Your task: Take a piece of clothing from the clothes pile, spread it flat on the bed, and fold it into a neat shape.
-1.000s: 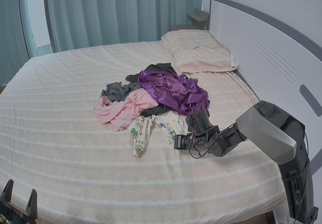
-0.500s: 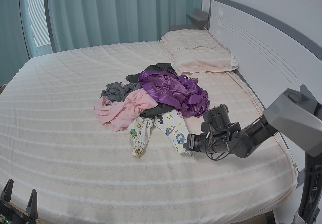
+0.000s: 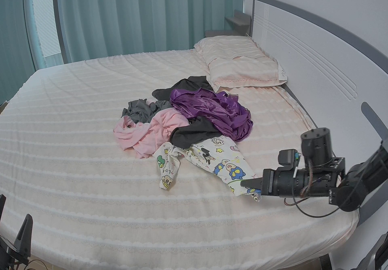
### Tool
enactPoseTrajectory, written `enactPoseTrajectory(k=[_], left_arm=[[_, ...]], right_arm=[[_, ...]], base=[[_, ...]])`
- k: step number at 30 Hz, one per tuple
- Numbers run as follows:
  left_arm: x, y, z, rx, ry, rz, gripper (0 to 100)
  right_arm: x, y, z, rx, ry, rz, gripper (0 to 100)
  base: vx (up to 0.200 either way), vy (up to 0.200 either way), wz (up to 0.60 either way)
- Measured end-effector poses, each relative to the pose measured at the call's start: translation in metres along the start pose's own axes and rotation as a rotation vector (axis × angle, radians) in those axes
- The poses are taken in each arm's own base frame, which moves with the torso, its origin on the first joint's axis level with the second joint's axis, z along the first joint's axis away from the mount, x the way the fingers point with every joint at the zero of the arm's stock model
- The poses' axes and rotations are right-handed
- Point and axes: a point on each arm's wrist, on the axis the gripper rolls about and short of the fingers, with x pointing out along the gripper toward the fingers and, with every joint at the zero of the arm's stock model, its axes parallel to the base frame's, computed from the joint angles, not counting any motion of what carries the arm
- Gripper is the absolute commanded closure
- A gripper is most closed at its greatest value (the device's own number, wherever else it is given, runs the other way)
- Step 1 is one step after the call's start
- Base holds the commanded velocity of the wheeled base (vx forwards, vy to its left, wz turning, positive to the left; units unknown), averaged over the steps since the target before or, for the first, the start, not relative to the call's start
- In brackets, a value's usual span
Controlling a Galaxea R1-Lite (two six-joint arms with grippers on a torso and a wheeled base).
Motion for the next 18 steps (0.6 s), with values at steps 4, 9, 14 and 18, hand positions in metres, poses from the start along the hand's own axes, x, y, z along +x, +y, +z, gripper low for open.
enactPoseTrajectory(k=[4,9,14,18], left_arm=[[0.019,0.0,0.018,0.01,0.063,-0.082,0],[0.055,-0.001,0.028,0.005,0.2,-0.197,0],[0.096,-0.007,0.025,0.0,0.348,-0.315,0],[0.131,-0.018,0.016,0.002,0.438,-0.402,0]], right_arm=[[-0.034,0.01,0.004,-0.006,-0.044,0.088,100],[-0.07,0.015,0.01,-0.011,-0.114,0.163,100],[-0.098,0.017,0.014,-0.021,-0.181,0.206,100],[-0.117,0.02,0.015,-0.037,-0.222,0.242,100]], base=[[0.0,0.0,0.0],[0.0,0.0,0.0],[0.0,0.0,0.0],[0.0,0.0,0.0]])
